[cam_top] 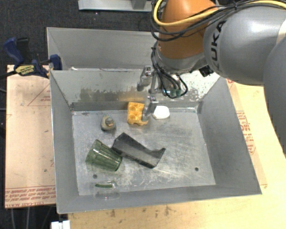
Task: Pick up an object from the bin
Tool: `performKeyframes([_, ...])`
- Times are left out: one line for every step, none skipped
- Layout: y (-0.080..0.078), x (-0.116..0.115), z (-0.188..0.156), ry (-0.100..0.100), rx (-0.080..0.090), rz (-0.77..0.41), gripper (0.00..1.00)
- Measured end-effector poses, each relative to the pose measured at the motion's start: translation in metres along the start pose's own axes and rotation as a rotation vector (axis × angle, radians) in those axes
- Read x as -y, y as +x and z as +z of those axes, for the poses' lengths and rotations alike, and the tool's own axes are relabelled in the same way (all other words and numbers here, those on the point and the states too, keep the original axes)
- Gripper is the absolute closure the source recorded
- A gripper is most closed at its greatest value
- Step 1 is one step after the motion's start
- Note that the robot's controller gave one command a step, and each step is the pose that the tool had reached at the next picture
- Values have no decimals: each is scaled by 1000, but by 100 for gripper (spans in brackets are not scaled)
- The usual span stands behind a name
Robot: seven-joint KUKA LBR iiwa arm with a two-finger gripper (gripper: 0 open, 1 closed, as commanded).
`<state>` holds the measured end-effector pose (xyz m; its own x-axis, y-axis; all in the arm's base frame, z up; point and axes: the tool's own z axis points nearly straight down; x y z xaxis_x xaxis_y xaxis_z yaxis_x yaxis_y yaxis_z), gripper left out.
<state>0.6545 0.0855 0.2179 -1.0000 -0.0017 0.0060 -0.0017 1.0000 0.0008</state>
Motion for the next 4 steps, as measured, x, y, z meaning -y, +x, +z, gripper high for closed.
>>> performKeyframes([-1, 0, -5, -1, 8, 1, 0])
performKeyframes([0, 1, -3, -2, 11, -6, 0])
performKeyframes([15, -1, 26, 0, 6, -130, 0])
performKeyframes([70, 9, 50, 0, 7, -268, 100])
